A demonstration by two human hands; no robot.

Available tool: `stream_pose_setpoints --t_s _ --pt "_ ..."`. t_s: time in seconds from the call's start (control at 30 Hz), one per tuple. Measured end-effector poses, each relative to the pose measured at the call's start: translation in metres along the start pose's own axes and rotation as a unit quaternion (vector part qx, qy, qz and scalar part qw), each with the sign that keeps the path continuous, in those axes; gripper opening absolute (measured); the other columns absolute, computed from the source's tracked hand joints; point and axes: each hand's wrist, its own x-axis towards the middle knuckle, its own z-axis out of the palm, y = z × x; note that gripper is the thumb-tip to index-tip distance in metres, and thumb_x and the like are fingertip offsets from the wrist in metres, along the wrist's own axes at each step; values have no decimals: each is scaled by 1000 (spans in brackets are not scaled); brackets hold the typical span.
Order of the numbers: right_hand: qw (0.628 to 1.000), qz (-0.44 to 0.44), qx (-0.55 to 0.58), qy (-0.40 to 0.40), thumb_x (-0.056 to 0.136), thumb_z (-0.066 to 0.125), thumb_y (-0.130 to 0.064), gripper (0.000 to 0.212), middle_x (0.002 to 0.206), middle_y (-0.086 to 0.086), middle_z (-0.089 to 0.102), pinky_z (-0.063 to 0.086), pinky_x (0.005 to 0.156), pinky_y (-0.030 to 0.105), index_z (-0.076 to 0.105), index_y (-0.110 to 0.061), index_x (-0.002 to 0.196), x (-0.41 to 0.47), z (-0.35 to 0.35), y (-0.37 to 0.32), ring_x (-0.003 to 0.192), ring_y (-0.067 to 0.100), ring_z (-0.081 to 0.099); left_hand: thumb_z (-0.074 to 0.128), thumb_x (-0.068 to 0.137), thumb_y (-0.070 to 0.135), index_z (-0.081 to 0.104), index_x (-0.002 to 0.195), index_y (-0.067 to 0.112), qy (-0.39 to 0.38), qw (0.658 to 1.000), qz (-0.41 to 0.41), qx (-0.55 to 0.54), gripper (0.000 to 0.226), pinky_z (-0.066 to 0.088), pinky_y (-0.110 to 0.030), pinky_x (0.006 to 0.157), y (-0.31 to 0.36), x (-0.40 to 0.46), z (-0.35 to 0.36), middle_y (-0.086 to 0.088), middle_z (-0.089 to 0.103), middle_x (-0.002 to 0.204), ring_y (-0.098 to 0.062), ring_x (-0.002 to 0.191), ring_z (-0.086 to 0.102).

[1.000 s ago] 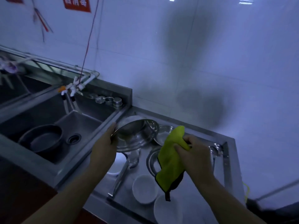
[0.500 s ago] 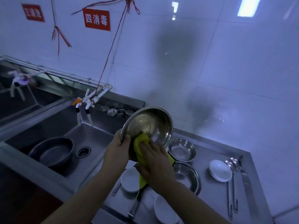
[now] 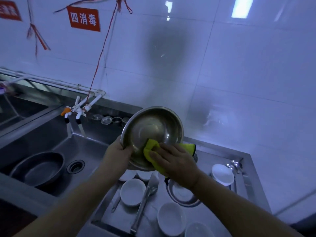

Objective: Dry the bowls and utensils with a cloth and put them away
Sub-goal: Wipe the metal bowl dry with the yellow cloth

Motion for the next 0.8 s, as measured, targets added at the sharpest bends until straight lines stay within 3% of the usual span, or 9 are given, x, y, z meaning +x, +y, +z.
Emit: stream_pose_setpoints --t_s 0.1,0.2,0.33,0.4,0.5,0.57,0.67,0.73,0.8 --pt "999 -39 -28 -6 91 62 -24 32 120 4 67 38 103 38 57 -17 121 -6 -2 33 115 26 55 51 81 4 60 109 26 -33 997 6 71 37 56 -55 75 10 6 -8 -12 69 96 -34 89 66" --pt "1000 13 -19 -4 87 64 -22 30 118 5 68 36 105 39 64 -16 117 -2 1 31 113 26 57 45 83 -2 61 104 27 -32 998 5 61 39 57 -54 71 17 11 -6 -14 67 97 -34 88 66" --pt "991 124 33 40 85 63 -11 17 101 5 73 50 91 38 74 -15 98 12 8 -3 97 25 66 41 87 -4 55 116 19 -15 999 -36 -30 40 57 -42 54 18 11 13 -21 63 103 -37 85 65" --pt "984 160 55 53 85 65 -11 16 100 3 73 54 82 37 73 -16 98 20 12 -21 96 23 68 43 90 -3 52 118 16 -6 997 -42 -59 35 55 -36 48 18 11 23 -21 61 105 -38 89 63" --pt "978 179 73 74 89 63 -12 20 104 2 73 54 80 33 73 -17 106 26 17 -39 101 20 67 46 92 1 54 117 15 -14 997 -43 -70 30 54 -37 49 18 14 26 -22 63 106 -40 91 63" --pt "986 137 66 76 92 60 -12 24 108 2 72 53 80 32 71 -17 112 21 12 -33 104 20 66 48 91 1 57 113 15 -44 998 -41 -27 27 56 -42 54 23 14 18 -22 65 101 -38 84 65" --pt "998 2 43 43 94 57 -12 23 109 4 71 52 85 34 69 -15 113 1 -2 -3 104 22 66 45 86 -9 58 101 11 -107 987 -43 108 28 59 -48 61 39 15 -1 -26 66 89 -38 73 68" --pt "997 -76 19 26 93 61 -13 19 103 7 72 52 90 35 63 -14 111 -8 -10 19 98 24 67 45 87 -8 57 99 12 -176 967 -58 177 26 59 -42 58 54 17 -12 -23 68 84 -34 68 70" --pt "996 -80 4 29 91 65 -13 16 97 7 73 51 90 35 62 -14 106 -6 -16 30 91 23 69 47 89 -4 58 98 13 -196 962 -52 181 23 59 -37 56 62 21 -16 -17 70 81 -28 67 71"
